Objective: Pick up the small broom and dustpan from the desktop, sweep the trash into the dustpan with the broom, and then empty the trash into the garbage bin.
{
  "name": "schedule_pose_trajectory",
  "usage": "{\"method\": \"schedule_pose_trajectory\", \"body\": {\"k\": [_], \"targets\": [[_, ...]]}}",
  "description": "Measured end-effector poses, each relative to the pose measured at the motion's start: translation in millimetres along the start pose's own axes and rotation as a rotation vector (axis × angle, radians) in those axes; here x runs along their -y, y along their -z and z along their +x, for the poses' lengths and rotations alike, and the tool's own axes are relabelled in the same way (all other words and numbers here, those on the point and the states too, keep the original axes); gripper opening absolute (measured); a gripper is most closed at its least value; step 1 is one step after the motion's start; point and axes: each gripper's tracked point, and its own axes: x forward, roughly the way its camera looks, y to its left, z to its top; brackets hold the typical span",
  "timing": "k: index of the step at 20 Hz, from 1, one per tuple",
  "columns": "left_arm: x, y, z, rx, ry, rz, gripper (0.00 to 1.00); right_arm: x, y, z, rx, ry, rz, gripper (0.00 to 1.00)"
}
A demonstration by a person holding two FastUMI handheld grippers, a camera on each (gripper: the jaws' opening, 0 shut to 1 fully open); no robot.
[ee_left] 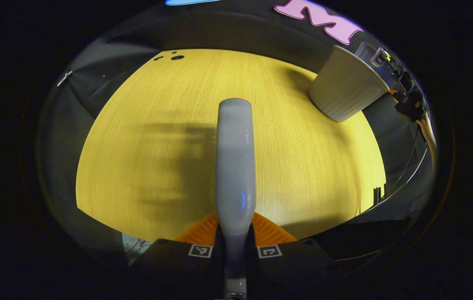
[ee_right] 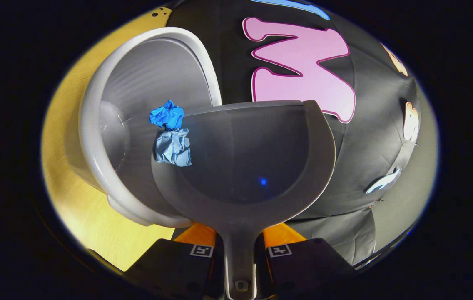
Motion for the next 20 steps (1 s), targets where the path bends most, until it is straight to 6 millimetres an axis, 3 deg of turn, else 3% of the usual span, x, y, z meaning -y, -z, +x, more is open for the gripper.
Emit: {"method": "schedule_pose_trajectory", "body": {"k": [6,12,16,19,20], "targets": [[0,1,3,-0.021,0.018,0.001,0.25,7,-7,2,0.089,0.028,-0.095,0.33],[-2,0,2,-0.038,0.018,0.024,0.25,27,4,5,0.099,0.103,-0.107,0.33],[-3,-3,-4,-0.020,0.016,0.027,0.25,34,12,3,0.047,0.030,0.073,0.33],[-2,-5,-7,-0.007,0.019,0.021,0.22,46,22,-11,-0.005,-0.048,0.270,0.33],[-3,-5,-8,-0.003,0.020,0.018,0.25,48,23,-16,-0.021,-0.080,0.334,0.33]]}}
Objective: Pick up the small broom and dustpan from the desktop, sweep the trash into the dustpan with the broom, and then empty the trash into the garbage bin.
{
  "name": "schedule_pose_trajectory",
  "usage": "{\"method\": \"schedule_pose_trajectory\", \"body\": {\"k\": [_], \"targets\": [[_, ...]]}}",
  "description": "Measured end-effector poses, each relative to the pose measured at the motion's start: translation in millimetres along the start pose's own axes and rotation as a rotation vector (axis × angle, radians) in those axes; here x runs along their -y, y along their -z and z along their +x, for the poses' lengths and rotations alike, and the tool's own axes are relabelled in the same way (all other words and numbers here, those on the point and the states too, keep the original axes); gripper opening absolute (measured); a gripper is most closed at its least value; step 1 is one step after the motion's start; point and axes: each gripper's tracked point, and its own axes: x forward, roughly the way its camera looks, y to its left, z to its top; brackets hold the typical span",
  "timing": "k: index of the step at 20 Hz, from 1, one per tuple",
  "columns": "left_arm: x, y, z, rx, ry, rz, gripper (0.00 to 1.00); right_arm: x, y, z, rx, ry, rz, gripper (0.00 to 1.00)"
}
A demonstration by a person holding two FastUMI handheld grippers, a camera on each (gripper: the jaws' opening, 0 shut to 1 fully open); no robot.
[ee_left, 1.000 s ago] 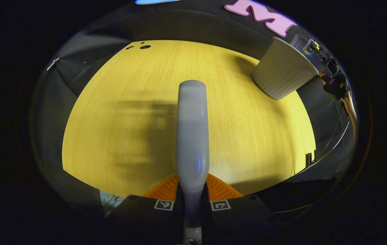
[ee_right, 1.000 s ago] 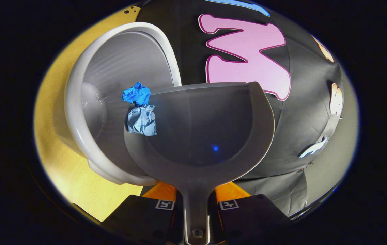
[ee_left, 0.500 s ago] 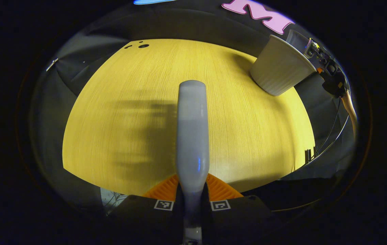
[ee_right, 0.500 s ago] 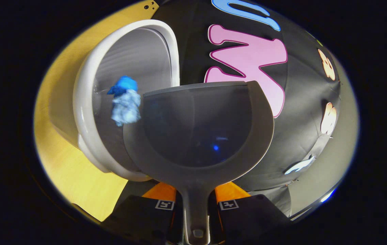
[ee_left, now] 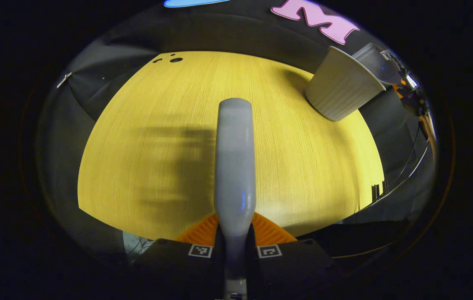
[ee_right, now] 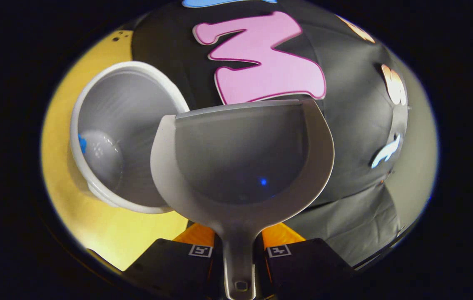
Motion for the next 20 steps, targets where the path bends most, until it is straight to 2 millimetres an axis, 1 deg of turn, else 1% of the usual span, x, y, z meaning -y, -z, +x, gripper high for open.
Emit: {"method": "schedule_pose_trajectory", "body": {"k": [1,2,3,4,6,7,8,9,10,11,13,14,15,16,18,20], "targets": [[0,0,-1,0.003,0.000,-0.007,0.25,2,2,-6,-0.018,-0.035,0.069,0.33],[1,0,-1,0.005,0.003,-0.019,0.22,4,1,-10,-0.027,-0.065,0.126,0.33],[1,-1,-3,0.010,0.007,-0.029,0.25,-1,-1,-18,-0.033,-0.112,0.187,0.28],[0,-2,-4,0.017,0.005,-0.037,0.25,-6,-3,-25,-0.042,-0.170,0.251,0.33],[0,-2,-10,0.032,-0.002,-0.049,0.25,-15,-10,-39,-0.068,-0.273,0.378,0.33],[-1,-3,-13,0.042,-0.006,-0.054,0.22,-19,-12,-44,-0.085,-0.318,0.440,0.33],[-1,-5,-15,0.055,-0.016,-0.060,0.25,-21,-15,-51,-0.093,-0.349,0.494,0.33],[-2,-5,-18,0.063,-0.020,-0.066,0.25,-19,-16,-58,-0.098,-0.371,0.540,0.33],[-3,-5,-19,0.069,-0.023,-0.074,0.22,-16,-20,-64,-0.100,-0.392,0.578,0.33],[-5,-4,-21,0.073,-0.026,-0.082,0.25,-16,-23,-75,-0.096,-0.418,0.618,0.33],[-13,0,-24,0.078,-0.035,-0.089,0.25,-21,-36,-87,-0.105,-0.518,0.731,0.33],[-15,1,-25,0.077,-0.040,-0.089,0.25,-27,-45,-101,-0.114,-0.584,0.808,0.33],[-18,1,-27,0.078,-0.042,-0.089,0.22,-32,-55,-115,-0.121,-0.647,0.882,0.33],[-23,2,-28,0.079,-0.044,-0.088,0.25,-34,-62,-129,-0.127,-0.695,0.933,0.33],[-32,7,-31,0.080,-0.053,-0.092,0.25,-35,-70,-152,-0.120,-0.760,0.980,0.33],[-36,12,-31,0.078,-0.061,-0.105,0.25,-45,-80,-175,-0.109,-0.814,0.991,0.33]]}}
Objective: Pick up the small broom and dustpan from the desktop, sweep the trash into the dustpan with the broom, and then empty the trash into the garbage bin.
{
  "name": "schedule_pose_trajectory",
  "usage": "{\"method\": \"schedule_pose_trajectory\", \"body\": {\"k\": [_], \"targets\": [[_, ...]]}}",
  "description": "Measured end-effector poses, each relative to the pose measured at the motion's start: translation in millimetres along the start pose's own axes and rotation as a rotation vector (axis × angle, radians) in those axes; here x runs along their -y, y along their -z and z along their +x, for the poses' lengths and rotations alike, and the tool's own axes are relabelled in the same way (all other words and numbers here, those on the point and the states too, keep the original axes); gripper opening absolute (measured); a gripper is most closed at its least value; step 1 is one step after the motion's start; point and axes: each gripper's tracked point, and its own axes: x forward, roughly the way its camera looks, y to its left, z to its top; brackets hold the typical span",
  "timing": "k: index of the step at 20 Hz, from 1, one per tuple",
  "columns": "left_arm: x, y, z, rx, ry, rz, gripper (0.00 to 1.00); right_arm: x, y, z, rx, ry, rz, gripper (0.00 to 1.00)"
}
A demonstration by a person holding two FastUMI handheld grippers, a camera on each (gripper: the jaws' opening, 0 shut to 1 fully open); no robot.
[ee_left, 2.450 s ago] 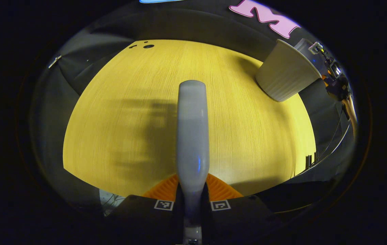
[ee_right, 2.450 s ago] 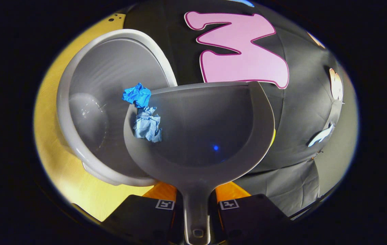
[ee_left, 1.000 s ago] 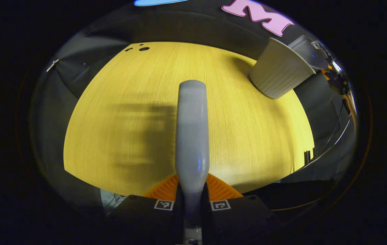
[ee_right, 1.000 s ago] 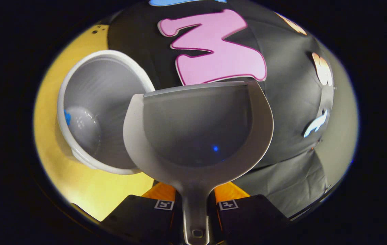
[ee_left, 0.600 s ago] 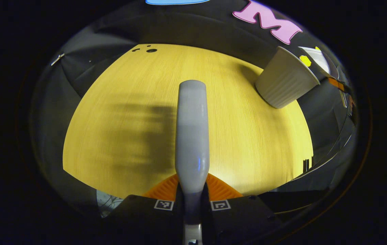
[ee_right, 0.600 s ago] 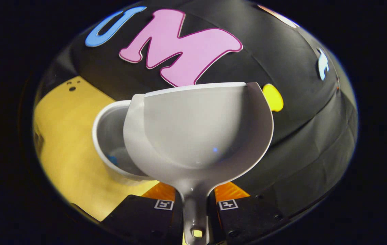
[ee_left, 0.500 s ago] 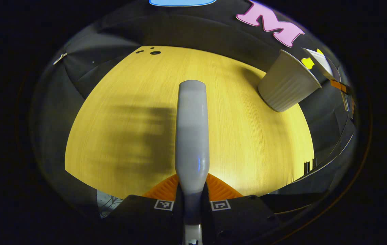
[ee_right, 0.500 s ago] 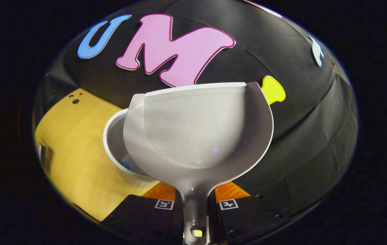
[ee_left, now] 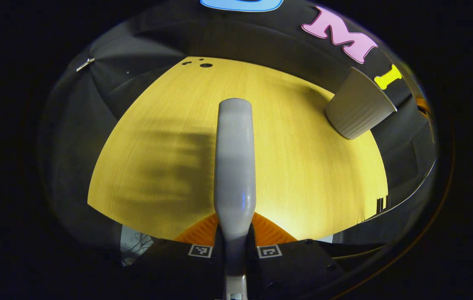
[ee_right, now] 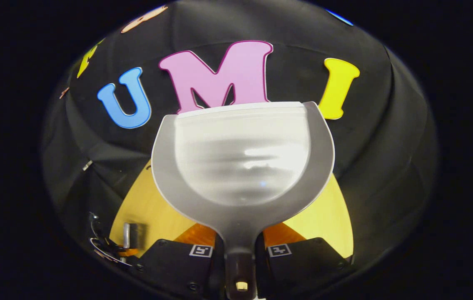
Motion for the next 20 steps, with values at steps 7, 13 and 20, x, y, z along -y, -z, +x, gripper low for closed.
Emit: {"method": "schedule_pose_trajectory", "body": {"k": [7,13,20], "targets": [[-22,7,3,-0.012,-0.016,-0.013,0.25,-123,98,-15,-0.178,-0.246,0.049,0.33],[-27,-4,13,-0.028,-0.015,0.009,0.29,-153,203,23,-0.375,-0.260,0.016,0.33],[-24,-19,42,-0.117,-0.034,0.073,0.22,-125,300,89,-0.548,-0.111,0.030,0.33]]}}
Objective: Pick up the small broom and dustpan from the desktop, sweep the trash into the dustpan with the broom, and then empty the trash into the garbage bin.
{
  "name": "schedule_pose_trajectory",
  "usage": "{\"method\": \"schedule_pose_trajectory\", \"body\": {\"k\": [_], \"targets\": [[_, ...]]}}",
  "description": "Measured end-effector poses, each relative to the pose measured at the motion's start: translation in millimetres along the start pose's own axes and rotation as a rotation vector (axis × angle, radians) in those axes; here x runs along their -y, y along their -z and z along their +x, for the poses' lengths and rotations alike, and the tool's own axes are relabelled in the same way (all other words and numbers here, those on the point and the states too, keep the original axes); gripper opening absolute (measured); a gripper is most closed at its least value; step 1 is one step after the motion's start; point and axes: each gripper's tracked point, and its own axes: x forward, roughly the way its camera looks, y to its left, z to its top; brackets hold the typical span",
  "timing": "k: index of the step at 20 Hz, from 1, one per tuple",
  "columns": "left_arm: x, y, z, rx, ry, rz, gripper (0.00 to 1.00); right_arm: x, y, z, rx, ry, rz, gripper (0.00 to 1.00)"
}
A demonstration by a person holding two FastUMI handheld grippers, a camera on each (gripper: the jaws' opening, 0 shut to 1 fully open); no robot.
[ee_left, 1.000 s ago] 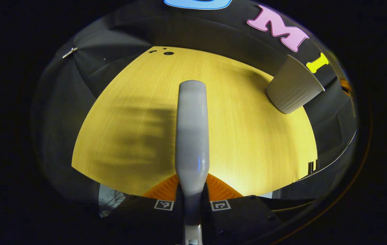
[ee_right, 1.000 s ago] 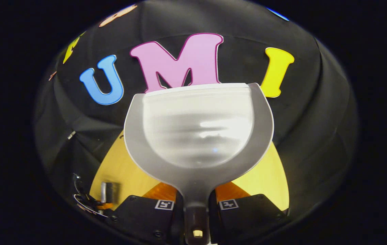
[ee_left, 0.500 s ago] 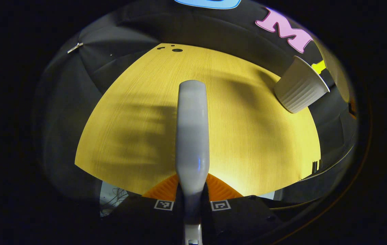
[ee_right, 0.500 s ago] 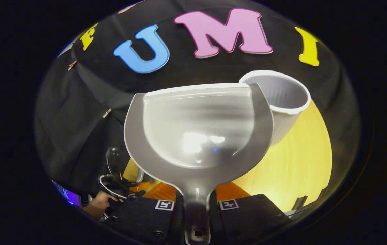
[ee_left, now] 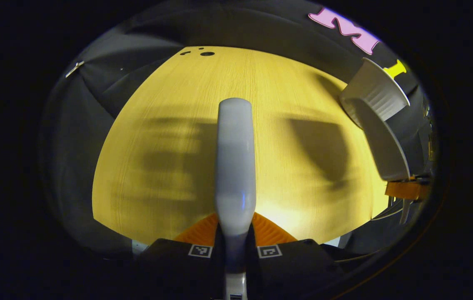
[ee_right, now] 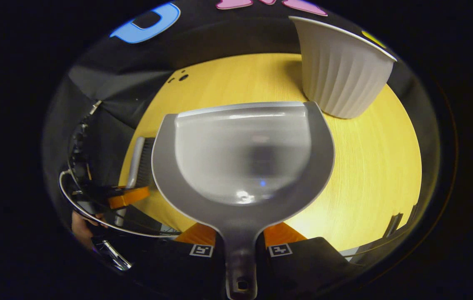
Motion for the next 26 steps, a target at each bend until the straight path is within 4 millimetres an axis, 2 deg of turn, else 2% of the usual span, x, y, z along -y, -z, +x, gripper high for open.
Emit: {"method": "schedule_pose_trajectory", "body": {"k": [4,7,11,12,13,14,19,21,22,23,24,26], "targets": [[3,-9,15,-0.037,-0.025,0.054,0.25,20,7,38,-0.030,0.062,0.012,0.33],[8,-19,28,-0.066,-0.036,0.090,0.26,23,7,60,-0.062,0.078,0.018,0.33],[14,-23,39,-0.111,-0.046,0.097,0.26,19,8,70,-0.068,0.094,-0.004,0.35],[15,-22,40,-0.121,-0.051,0.092,0.26,18,8,71,-0.071,0.094,-0.004,0.43],[15,-25,40,-0.122,-0.057,0.099,0.27,13,9,70,-0.075,0.087,0.002,0.27],[14,-27,41,-0.124,-0.072,0.112,0.27,13,8,71,-0.078,0.080,0.012,0.36],[18,-28,38,-0.127,-0.088,0.133,0.29,6,3,73,-0.090,0.042,0.028,0.41],[20,-31,35,-0.111,-0.078,0.125,0.36,1,0,67,-0.078,0.025,0.036,0.49],[22,-31,32,-0.100,-0.071,0.119,0.33,-3,-2,65,-0.072,0.006,0.040,0.70],[24,-33,28,-0.092,-0.064,0.113,0.37,-5,-1,60,-0.066,-0.001,0.037,0.87],[26,-34,25,-0.082,-0.060,0.109,0.52,-4,-2,58,-0.058,-0.001,0.030,0.95],[27,-37,11,-0.060,-0.071,0.099,0.84,-4,-5,47,-0.038,0.000,0.026,0.99]]}}
